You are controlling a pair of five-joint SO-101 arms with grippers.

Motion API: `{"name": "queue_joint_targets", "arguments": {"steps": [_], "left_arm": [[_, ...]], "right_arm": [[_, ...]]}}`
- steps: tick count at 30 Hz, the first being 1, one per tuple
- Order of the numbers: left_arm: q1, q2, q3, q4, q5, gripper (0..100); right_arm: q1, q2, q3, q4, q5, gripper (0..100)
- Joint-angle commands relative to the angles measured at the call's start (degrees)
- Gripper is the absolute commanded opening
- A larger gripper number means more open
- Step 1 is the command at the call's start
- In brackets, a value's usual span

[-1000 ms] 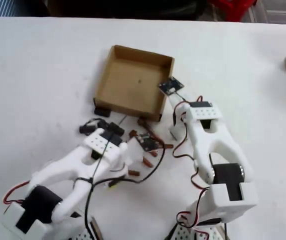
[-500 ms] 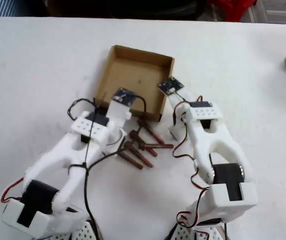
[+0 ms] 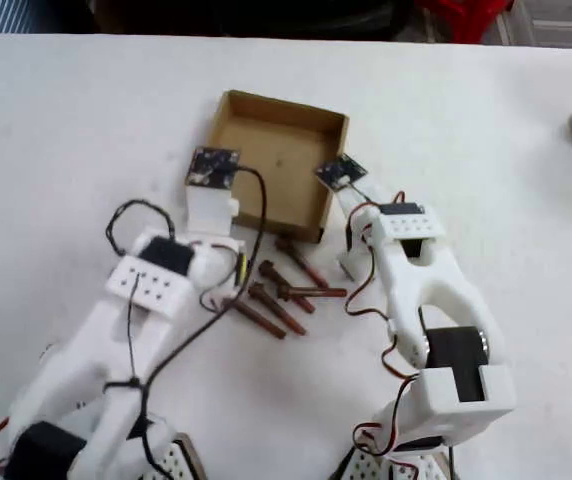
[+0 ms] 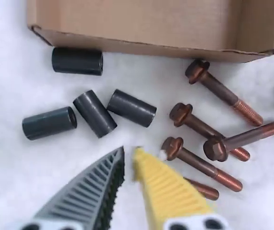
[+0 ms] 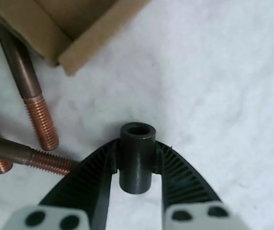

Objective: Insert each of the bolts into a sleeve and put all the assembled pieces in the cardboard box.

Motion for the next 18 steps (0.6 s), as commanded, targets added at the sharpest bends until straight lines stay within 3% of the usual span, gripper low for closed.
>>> {"name": "queue_joint_targets", "arguments": {"steps": [1, 4, 10, 14, 18], "left_arm": [[3.0, -5.3, 5.9, -3.8, 5.9, 30], [8.1, -5.5, 9.9, -5.3, 9.5, 35], [8.4, -4.9, 10.0, -6.8, 9.4, 27], [8.7, 3.9, 7.2, -8.4, 9.4, 27], [8.3, 16.3, -0.7, -3.4, 9.5, 26]], "right_arm": [[-0.4, 0.0, -2.2, 0.4, 0.9, 1.8], [-0.4, 0.0, -2.3, 0.4, 0.9, 1.8], [-0.4, 0.0, -2.2, 0.4, 0.9, 1.8], [-0.4, 0.1, -2.3, 0.4, 0.9, 1.8], [-0.8, 0.2, -2.4, 0.4, 0.7, 1.8]]}}
